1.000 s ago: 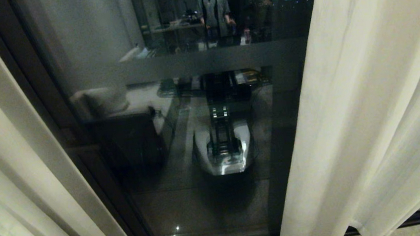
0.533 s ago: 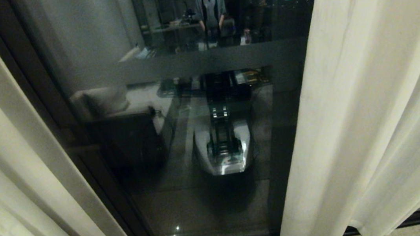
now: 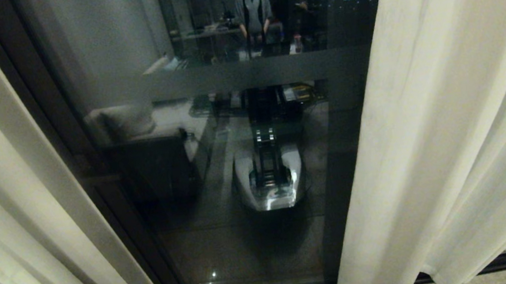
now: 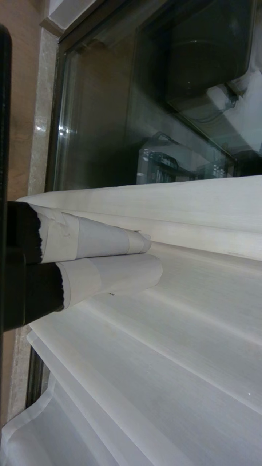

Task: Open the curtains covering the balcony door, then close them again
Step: Close the inner curtains on both sides

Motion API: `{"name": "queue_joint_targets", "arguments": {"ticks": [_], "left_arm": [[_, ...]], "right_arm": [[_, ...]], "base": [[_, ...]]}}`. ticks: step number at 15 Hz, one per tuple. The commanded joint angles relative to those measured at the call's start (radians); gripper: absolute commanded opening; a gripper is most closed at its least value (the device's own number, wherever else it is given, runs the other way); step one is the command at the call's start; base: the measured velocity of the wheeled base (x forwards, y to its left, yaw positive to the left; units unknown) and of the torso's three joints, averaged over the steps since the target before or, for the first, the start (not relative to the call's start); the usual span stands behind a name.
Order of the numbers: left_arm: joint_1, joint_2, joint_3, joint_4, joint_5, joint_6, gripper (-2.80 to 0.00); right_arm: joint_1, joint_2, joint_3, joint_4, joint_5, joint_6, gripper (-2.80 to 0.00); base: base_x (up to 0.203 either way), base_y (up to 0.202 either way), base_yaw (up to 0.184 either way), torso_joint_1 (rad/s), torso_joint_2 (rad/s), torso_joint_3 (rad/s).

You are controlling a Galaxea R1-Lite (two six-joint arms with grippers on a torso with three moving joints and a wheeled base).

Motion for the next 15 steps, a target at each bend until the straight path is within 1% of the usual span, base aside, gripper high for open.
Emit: {"name": "queue_joint_targets", "arguments": {"ticks": [1, 7, 8, 15], "left_arm": [[0.000, 0.000, 0.000, 0.000, 0.002, -0.003, -2.80], [0.000, 0.000, 0.000, 0.000, 0.006, -0.012, -2.80], [0.000, 0.000, 0.000, 0.000, 0.006, -0.012, -2.80], [0.000, 0.000, 0.000, 0.000, 0.006, -0.018, -2.80]], "right_arm": [[0.000, 0.002, 0.000, 0.000, 0.001, -0.001, -2.80], [0.000, 0.002, 0.000, 0.000, 0.001, -0.001, -2.80], [0.000, 0.002, 0.000, 0.000, 0.001, -0.001, -2.80], [0.000, 0.002, 0.000, 0.000, 0.001, -0.001, -2.80]], "base": [[0.000, 0.000, 0.000, 0.000, 0.00, 0.000], [0.000, 0.000, 0.000, 0.000, 0.00, 0.000], [-0.001, 0.084, -0.010, -0.001, 0.00, 0.002], [0.000, 0.180, -0.001, 0.003, 0.00, 0.002]]}}
